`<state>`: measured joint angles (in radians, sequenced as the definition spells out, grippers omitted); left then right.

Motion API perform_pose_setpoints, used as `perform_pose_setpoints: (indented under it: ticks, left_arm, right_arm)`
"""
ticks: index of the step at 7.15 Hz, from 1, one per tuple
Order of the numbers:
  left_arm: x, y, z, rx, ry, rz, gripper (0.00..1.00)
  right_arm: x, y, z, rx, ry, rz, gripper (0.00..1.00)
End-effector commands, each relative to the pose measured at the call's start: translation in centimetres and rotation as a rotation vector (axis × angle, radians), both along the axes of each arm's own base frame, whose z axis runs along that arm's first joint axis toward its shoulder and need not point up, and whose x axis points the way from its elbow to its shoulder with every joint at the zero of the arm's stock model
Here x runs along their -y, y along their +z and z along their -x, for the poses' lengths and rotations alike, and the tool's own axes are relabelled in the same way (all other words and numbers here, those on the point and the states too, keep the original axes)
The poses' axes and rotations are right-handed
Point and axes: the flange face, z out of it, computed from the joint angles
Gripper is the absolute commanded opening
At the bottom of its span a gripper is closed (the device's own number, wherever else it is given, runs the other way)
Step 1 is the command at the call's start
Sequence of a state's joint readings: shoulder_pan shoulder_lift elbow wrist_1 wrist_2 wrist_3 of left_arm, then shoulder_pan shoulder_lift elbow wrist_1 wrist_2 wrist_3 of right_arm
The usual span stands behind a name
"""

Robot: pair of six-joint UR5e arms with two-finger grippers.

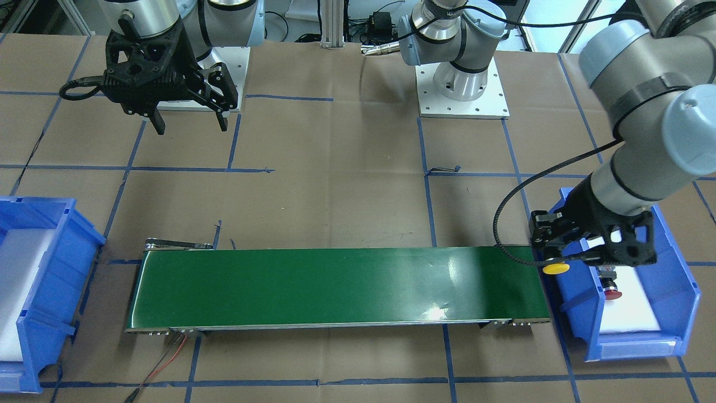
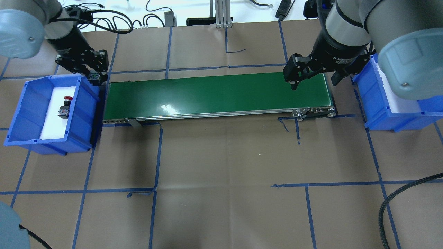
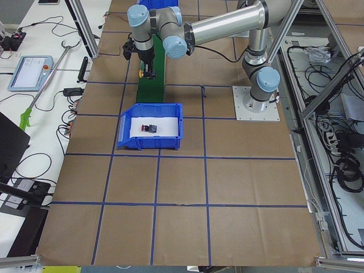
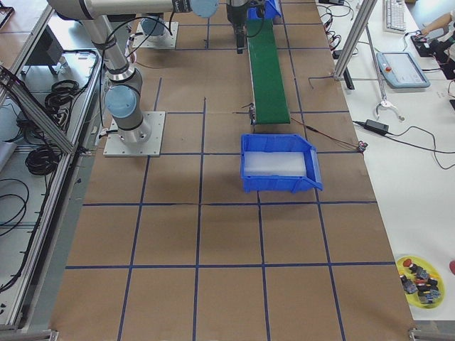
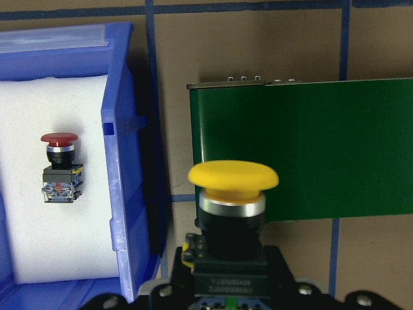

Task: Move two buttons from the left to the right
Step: 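Carry the yellow button with the left gripper onto the conveyor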

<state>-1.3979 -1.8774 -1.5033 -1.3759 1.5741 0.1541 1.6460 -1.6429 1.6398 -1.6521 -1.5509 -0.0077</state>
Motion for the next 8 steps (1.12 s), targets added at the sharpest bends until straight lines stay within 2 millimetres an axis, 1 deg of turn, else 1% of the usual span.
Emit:
perform_pose_setpoints:
  ticks: [1,3,4,7,8]
  left_arm:
    - [0.6,-5.9,4.9,0.005,0.018,-0.01,0.04]
    - [-0.7,-9.2,4.8,0.012,0.015,0.063,0.05]
    - [-1.6,-10.6,4.4,0.013,0.023,0.062,0.05]
    - [-1.9,-11.5,4.2,0.015,0.027,0.054,0.06]
    - [-1.9,-11.7,4.3,0.013,0.029,0.051,0.34]
  right_arm:
    - [0.0,0.0,0.0,0.0,0.0,0.0,1.0]
    - [0.0,0.0,0.0,0.0,0.0,0.0,1.0]
    - [0.0,0.0,0.0,0.0,0.0,0.0,1.0]
    - [0.0,0.0,0.0,0.0,0.0,0.0,1.0]
    - [0.0,-0.1,0.0,0.0,0.0,-0.001,1.0]
